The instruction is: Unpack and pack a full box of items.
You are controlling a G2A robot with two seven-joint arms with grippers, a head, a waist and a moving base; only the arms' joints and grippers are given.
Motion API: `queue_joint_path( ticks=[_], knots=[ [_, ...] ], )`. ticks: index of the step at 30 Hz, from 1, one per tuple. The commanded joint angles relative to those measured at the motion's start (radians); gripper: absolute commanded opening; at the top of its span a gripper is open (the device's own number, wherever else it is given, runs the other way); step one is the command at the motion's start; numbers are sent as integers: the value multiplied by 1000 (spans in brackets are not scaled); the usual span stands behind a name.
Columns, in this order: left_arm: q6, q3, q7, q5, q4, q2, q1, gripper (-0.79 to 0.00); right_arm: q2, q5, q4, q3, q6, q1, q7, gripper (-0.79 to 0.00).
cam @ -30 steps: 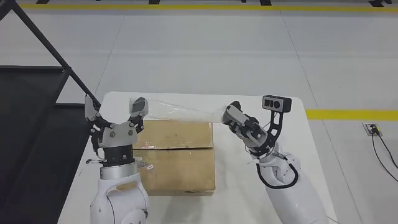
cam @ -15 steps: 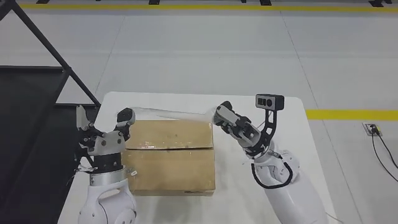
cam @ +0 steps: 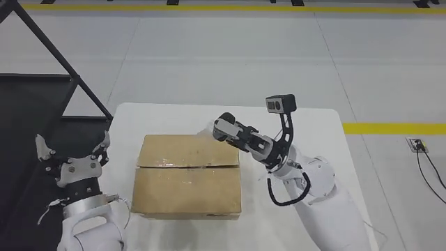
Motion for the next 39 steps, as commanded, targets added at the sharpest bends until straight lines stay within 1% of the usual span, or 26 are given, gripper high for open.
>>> queue_joint_path(
  ticks=[1,4,6,16,18,22,26,33,35,37,39],
  knots=[
    [6,-5,50,-89,-18,-4,-15,0,0,-42,-20,-15,36,20,15,-785],
    [4,-15,110,-195,-54,-9,-32,0,0,-107,-42,-31,87,42,7,-785],
    [3,-23,147,-260,-73,-12,-42,0,0,-107,-42,-31,87,42,7,-785],
    [3,-23,147,-260,-73,-12,-42,0,-1,-102,-49,-42,96,35,10,-785],
    [21,-17,130,-267,-75,-12,-36,0,-3,-109,-60,-63,78,47,23,-785],
    [38,-4,80,-240,-73,-11,-21,0,-15,-132,-76,-111,20,83,-13,-785],
    [59,-1,11,-219,-63,-8,10,0,-29,-145,-75,-153,-44,108,-86,-785],
    [108,-14,-102,-240,-71,-4,91,0,-55,-171,-55,-191,-158,125,-269,-785],
    [102,-19,-130,-233,-72,-3,111,0,-62,-191,-54,-195,-181,126,-324,-785],
    [94,-21,-144,-237,-76,-3,127,0,-68,-220,-54,-202,-178,128,-362,-785],
    [69,-34,-145,-232,-84,-4,140,0,-68,-220,-54,-202,-178,128,-362,-785]
  ],
)
